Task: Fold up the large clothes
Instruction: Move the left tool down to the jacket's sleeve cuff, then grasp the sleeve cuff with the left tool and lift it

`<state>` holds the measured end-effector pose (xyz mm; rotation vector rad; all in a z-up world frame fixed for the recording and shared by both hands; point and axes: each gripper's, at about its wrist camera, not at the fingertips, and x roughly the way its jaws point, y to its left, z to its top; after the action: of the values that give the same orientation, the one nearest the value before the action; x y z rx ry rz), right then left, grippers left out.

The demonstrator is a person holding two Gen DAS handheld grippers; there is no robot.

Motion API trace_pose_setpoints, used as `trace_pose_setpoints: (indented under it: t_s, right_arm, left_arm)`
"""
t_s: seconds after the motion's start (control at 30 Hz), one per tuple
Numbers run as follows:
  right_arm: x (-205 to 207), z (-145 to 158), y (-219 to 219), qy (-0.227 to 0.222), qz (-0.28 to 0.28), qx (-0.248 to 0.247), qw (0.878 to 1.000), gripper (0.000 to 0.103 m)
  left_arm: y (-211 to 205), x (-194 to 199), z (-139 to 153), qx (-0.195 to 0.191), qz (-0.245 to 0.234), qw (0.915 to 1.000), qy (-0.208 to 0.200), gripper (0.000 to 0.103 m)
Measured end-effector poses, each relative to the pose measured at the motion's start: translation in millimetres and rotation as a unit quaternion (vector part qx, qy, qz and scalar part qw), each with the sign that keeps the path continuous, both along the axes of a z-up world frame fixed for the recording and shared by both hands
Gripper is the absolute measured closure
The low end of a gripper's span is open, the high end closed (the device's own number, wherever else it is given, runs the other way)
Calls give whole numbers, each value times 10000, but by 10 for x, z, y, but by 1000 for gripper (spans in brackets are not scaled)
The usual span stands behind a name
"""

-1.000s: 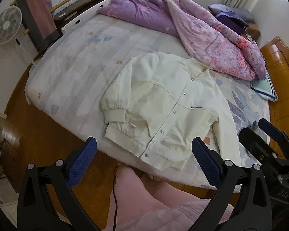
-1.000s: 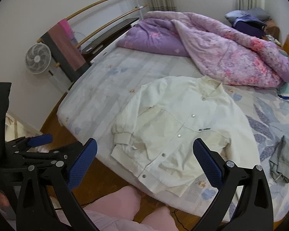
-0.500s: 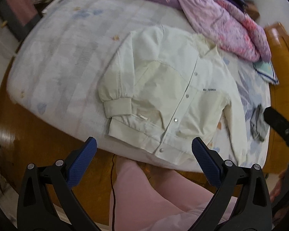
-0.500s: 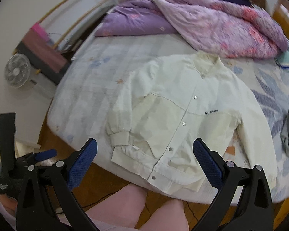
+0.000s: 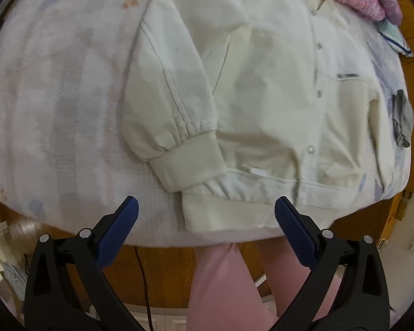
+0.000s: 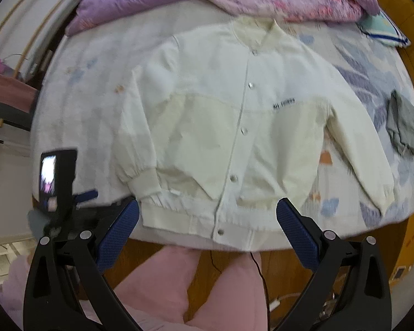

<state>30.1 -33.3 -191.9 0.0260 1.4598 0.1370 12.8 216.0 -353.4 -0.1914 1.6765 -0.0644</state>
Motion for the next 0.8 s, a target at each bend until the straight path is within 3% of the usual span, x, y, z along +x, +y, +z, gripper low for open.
trace_pose_setpoints:
  t_s: [0.27, 0.47, 0.57, 0.67, 0.8]
  right_arm:
    - [-64, -452, -120, 655, -165, -318, 9972, 8]
    - [75, -676, -242, 919, -204, -184, 9954, 8]
    - [173, -721, -311, 915, -158, -113, 9956, 8]
    - [268, -756, -410, 895, -156, -89, 9958, 8]
    - [381, -728, -594, 839, -215, 12, 9962, 8]
  left_arm:
    - [-41, 161, -748, -293, 22, 9980, 560, 5]
    - [73, 199, -1275, 362, 615, 9927, 976, 6]
    - [116, 270, -1414, 440, 795, 9890, 1169, 6]
    - [83, 367, -1363, 513, 706, 9892, 1175, 20]
    - [91, 447, -1169, 530, 604, 9912, 1048, 62]
